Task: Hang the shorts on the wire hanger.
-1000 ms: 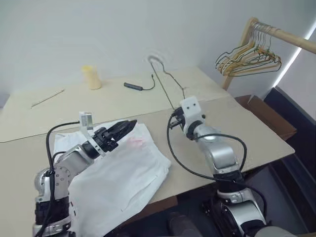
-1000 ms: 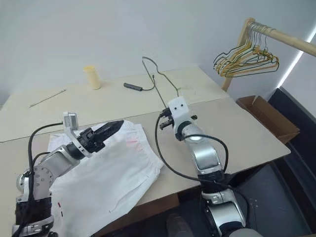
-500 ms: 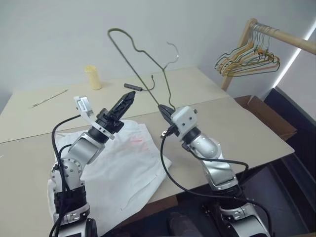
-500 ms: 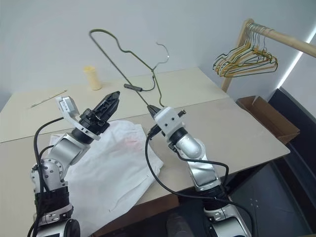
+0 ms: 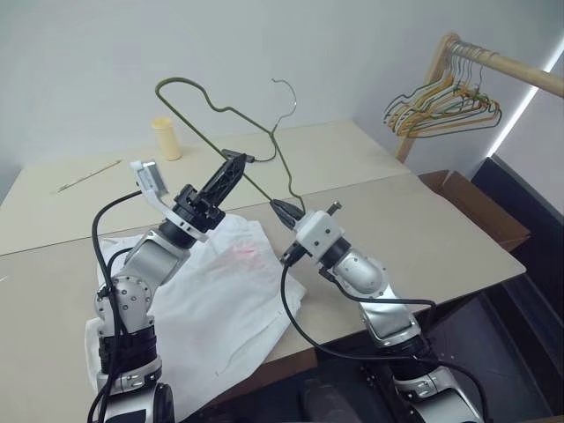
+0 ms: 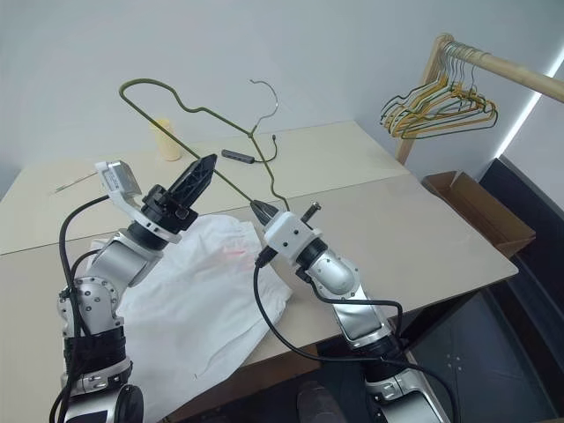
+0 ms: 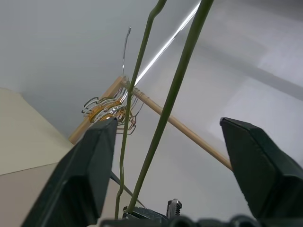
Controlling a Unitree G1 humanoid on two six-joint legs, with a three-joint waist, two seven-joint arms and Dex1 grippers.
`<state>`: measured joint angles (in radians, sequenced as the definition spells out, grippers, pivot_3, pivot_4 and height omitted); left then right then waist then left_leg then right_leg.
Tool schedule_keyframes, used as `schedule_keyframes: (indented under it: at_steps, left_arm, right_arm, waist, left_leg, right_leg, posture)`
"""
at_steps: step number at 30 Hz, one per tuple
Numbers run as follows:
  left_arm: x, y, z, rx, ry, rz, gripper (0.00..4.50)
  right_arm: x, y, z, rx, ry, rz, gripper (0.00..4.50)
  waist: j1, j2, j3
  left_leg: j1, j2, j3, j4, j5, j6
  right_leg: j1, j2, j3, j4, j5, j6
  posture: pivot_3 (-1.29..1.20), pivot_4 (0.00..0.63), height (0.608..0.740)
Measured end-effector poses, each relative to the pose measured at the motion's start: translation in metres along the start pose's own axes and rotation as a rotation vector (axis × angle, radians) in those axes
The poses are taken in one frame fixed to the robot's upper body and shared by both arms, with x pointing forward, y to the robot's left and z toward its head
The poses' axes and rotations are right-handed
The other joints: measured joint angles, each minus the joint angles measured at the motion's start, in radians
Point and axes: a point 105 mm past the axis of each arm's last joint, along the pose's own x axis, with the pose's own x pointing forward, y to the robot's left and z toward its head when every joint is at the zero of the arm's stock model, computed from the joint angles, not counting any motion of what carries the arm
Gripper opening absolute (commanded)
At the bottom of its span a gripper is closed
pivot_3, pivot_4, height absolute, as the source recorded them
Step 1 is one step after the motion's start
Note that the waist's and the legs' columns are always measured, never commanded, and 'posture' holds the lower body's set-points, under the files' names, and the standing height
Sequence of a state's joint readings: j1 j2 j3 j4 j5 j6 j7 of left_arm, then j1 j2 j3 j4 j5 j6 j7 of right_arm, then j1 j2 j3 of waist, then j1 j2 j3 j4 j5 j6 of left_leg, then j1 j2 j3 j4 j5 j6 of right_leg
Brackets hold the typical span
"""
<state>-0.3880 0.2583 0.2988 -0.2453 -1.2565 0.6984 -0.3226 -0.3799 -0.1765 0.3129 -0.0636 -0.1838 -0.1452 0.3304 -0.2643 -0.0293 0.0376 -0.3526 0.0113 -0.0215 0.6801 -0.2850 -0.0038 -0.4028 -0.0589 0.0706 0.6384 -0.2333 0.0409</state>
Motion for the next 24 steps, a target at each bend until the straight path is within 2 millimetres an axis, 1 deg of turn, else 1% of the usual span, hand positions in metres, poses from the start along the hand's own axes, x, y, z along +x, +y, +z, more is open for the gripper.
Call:
schedule_keyframes:
  at_steps: [2, 4, 8, 9, 14, 18, 21, 22, 24]
  left_arm:
    - [0.001, 0.002, -0.002, 0.016, 0.01, 0.013, 1.94]
    - [0.001, 0.004, -0.003, 0.028, 0.015, 0.027, 1.34]
    - [0.001, 0.008, -0.003, 0.041, 0.0, 0.06, 0.03]
    - [0.0, 0.014, -0.002, 0.051, -0.004, 0.093, 0.03]
    - [0.0, 0.019, -0.003, 0.074, -0.007, 0.119, 0.03]
    - [0.001, 0.022, -0.009, 0.133, 0.019, 0.133, 0.0]
    - [0.0, 0.024, -0.014, 0.206, 0.051, 0.134, 0.0]
    - [0.0, 0.023, -0.014, 0.229, 0.055, 0.125, 0.0]
    - [-0.002, 0.024, -0.01, 0.284, 0.061, 0.114, 0.0]
  right_arm:
    - [0.0, 0.003, -0.004, -0.022, 0.014, 0.008, 0.0]
    - [0.0, 0.006, -0.006, -0.039, 0.013, 0.014, 0.0]
    - [0.0, 0.005, -0.005, -0.072, 0.008, -0.008, 0.0]
    - [0.0, 0.005, -0.004, -0.088, 0.004, -0.012, 0.0]
    - [0.001, 0.006, -0.009, -0.137, 0.028, -0.022, 0.0]
    - [0.0, 0.006, -0.013, -0.153, 0.049, -0.012, 1.09]
    - [0.001, 0.005, -0.013, -0.158, 0.05, -0.01, 2.21]
    - [0.001, 0.005, -0.012, -0.158, 0.048, -0.011, 2.48]
    - [0.0, 0.003, -0.01, -0.147, 0.038, -0.004, 3.2]
  waist:
    - [0.001, 0.0, 0.0]
    - [0.0, 0.0, 0.0]
    - [0.0, 0.0, 0.0]
    - [0.0, 0.0, 0.0]
    - [0.002, 0.0, 0.0]
    - [0.002, 0.0, 0.0]
    - [0.001, 0.0, 0.0]
    - [0.0, 0.0, 0.0]
    - [-0.001, 0.0, 0.0]
  left_leg:
    - [0.0, 0.0, 0.0, 0.0, 0.0, 0.0]
    - [0.0, 0.0, 0.0, 0.0, 0.0, 0.0]
    - [0.0, 0.0, 0.0, 0.0, 0.0, 0.0]
    - [0.0, 0.0, 0.0, 0.0, 0.0, 0.0]
    - [0.0, 0.0, 0.0, 0.0, 0.0, 0.0]
    - [0.0, 0.0, 0.0, 0.0, 0.0, 0.0]
    - [0.0, 0.0, 0.0, 0.0, 0.0, 0.0]
    - [0.0, 0.0, 0.0, 0.0, 0.0, 0.0]
    - [0.0, 0.0, 0.0, 0.0, 0.0, 0.0]
  right_leg:
    - [0.0, 0.0, 0.0, 0.0, 0.0, 0.0]
    - [0.0, 0.0, 0.0, 0.0, 0.0, 0.0]
    - [0.0, 0.0, 0.0, 0.0, 0.0, 0.0]
    - [0.0, 0.0, 0.0, 0.0, 0.0, 0.0]
    - [0.0, 0.0, 0.0, 0.0, 0.0, 0.0]
    - [0.0, 0.0, 0.0, 0.0, 0.0, 0.0]
    - [0.0, 0.0, 0.0, 0.0, 0.0, 0.0]
    - [0.0, 0.0, 0.0, 0.0, 0.0, 0.0]
    - [0.0, 0.0, 0.0, 0.001, 0.0, 0.0]
  posture:
    - [-0.22, 0.0, 0.74]
    - [-0.21, 0.0, 0.74]
    - [-0.22, 0.0, 0.74]
    - [-0.21, 0.0, 0.74]
    - [-0.21, 0.0, 0.74]
    - [-0.21, 0.0, 0.74]
    - [-0.21, 0.0, 0.74]
    - [-0.21, 0.0, 0.74]
    - [-0.2, 0.0, 0.74]
